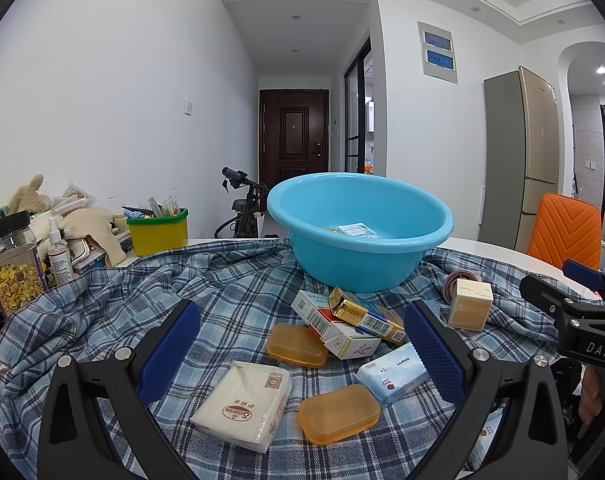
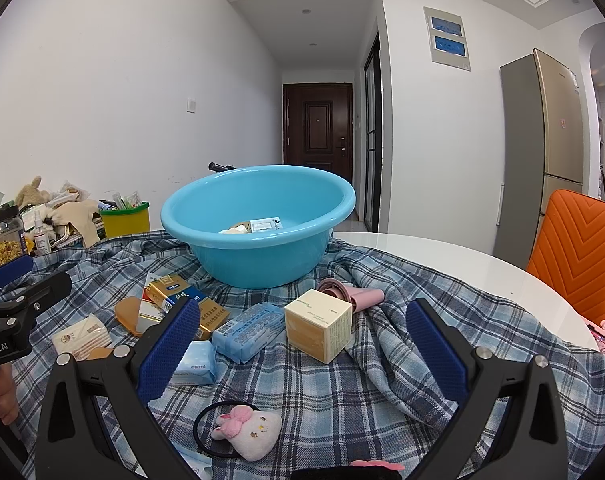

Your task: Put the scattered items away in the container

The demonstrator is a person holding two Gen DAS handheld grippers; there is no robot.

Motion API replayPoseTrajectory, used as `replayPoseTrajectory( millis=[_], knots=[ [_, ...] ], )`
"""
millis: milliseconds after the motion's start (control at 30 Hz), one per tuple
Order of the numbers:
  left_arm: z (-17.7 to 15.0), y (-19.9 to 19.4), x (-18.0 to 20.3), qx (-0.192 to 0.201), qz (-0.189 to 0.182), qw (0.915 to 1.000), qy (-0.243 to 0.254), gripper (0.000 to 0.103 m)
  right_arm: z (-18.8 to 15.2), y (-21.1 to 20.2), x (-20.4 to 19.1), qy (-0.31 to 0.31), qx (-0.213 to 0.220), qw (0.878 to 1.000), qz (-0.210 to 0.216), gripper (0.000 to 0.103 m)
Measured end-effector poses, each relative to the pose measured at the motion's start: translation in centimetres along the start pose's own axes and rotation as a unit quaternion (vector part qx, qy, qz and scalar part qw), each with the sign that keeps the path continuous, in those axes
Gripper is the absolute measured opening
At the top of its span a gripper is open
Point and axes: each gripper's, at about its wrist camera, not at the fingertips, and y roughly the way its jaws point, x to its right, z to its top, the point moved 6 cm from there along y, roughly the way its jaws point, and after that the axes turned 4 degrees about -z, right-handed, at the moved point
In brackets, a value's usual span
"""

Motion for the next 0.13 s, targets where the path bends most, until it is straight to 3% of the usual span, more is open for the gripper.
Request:
replayPoseTrajectory(
  millis=[133],
  knots=[
    [0.0,0.0,-0.01,0.0,0.0,1.0,0.0,0.103,-0.04,0.0,-0.01,0.0,-0.001,1.0,0.001,0.103]
  ],
)
